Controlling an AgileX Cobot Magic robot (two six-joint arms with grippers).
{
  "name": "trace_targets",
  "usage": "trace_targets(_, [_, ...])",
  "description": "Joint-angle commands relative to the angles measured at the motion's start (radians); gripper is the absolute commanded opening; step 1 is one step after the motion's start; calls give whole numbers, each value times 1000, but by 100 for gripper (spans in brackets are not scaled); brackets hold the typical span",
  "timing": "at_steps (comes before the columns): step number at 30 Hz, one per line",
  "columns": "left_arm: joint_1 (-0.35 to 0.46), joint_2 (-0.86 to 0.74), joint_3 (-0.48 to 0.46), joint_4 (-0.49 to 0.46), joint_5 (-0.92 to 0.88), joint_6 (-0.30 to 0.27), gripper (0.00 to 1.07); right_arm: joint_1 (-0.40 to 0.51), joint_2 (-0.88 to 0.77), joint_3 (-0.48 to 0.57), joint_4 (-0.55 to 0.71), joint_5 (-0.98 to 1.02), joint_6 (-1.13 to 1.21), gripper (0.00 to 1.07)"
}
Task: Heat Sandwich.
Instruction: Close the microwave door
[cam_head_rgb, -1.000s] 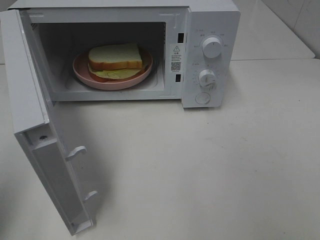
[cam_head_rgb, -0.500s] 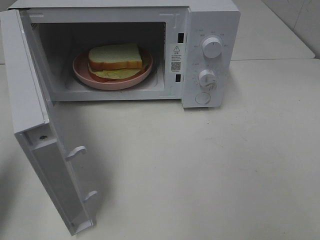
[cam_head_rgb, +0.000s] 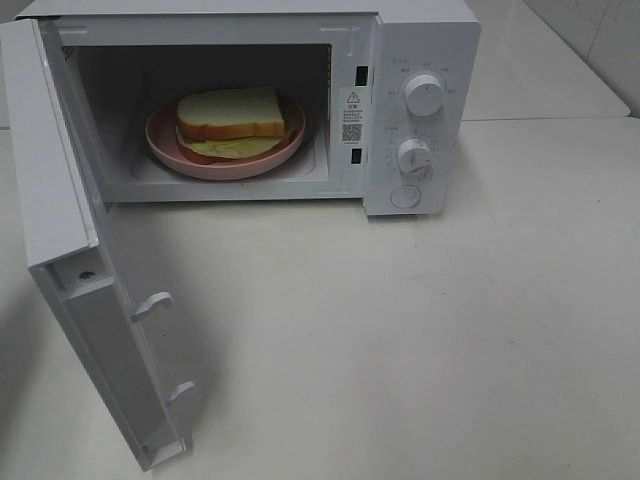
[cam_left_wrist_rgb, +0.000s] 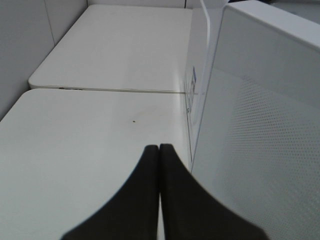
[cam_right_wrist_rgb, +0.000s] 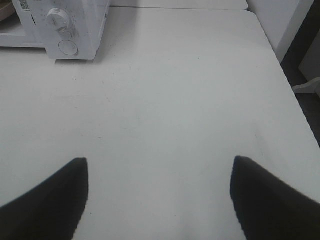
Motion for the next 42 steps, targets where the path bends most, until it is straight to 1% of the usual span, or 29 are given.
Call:
trace_targets(1, [-2, 70, 1, 166, -133, -69, 0, -5, -27, 0, 5, -9, 3, 75])
trace_targets(2, [-2, 70, 1, 166, -133, -69, 0, -5, -27, 0, 5, -9, 3, 75])
trace_targets(3, [-2, 102, 1, 276, -174, -101, 0, -5, -27, 0, 5, -9, 3, 75])
trace_targets(6, [-2, 147, -1, 425, -240, -142, 0, -5, -27, 0, 5, -9, 3, 75])
trace_targets(7, [-2, 147, -1, 425, -240, -142, 0, -5, -27, 0, 5, -9, 3, 75])
trace_targets(8, [-2, 176, -2, 504, -293, -163, 0, -5, -27, 0, 5, -9, 3, 75])
trace_targets(11, [-2, 219, -15, 591, -357, -207, 0, -5, -27, 0, 5, -9, 3, 75])
trace_targets(12, [-2, 219, -15, 591, -357, -207, 0, -5, -27, 0, 5, -9, 3, 75])
trace_targets(13, [-2, 247, -35, 636, -377, -242, 0, -5, -27, 0, 5, -9, 3, 75])
trace_targets(15, [-2, 274, -52, 670, -396, -272, 0, -5, -27, 0, 5, -9, 3, 75])
trace_targets(16, [-2, 274, -52, 670, -396, -272, 0, -5, -27, 0, 5, -9, 3, 75])
trace_targets(17, [-10, 296, -64, 677, -414, -294, 0, -5, -27, 0, 5, -9, 3, 75])
trace_targets(20, [-52, 320, -77, 662, -417, -295, 0, -5, -27, 0, 5, -9, 3, 75])
trace_targets(21, [-52, 320, -77, 662, -417, -295, 0, -5, -27, 0, 5, -9, 3, 75])
trace_targets(22, [-92, 335, -86, 646, -417, -283, 0, -5, -27, 0, 5, -9, 3, 75])
trace_targets(25, [-159, 359, -101, 592, -416, -259, 0, -5, -27, 0, 5, -9, 3, 75])
trace_targets(26, [-192, 377, -113, 547, -417, -259, 0, -5, -27, 0, 5, -9, 3, 75])
trace_targets(27, [-192, 377, -113, 547, -417, -259, 0, -5, -27, 0, 5, -9, 3, 75])
trace_targets(29, [-222, 397, -127, 506, -418, -259, 0, -5, -27, 0, 5, -9, 3, 75])
trace_targets(31, [-234, 404, -137, 493, -416, -259, 0, -5, -27, 0, 5, -9, 3, 75])
trace_targets(32, [-263, 420, -155, 462, -416, -259, 0, -5, -27, 0, 5, -9, 3, 75])
trace_targets(34, [-289, 433, -176, 438, -416, -259, 0, -5, -27, 0, 5, -9, 3, 75])
trace_targets(35, [-315, 446, -201, 414, -416, -259, 0, -5, -27, 0, 5, -9, 3, 75])
trace_targets(36, [-315, 446, -201, 414, -416, -259, 0, -5, -27, 0, 5, -9, 3, 75])
trace_targets(38, [-340, 462, -225, 390, -412, -259, 0, -5, -27, 0, 5, -9, 3, 75])
trace_targets(39, [-367, 481, -246, 369, -412, -259, 0, -5, -27, 0, 5, -9, 3, 75])
trace_targets(42, [-390, 499, -265, 356, -411, -259, 0, -5, -27, 0, 5, -9, 3, 75])
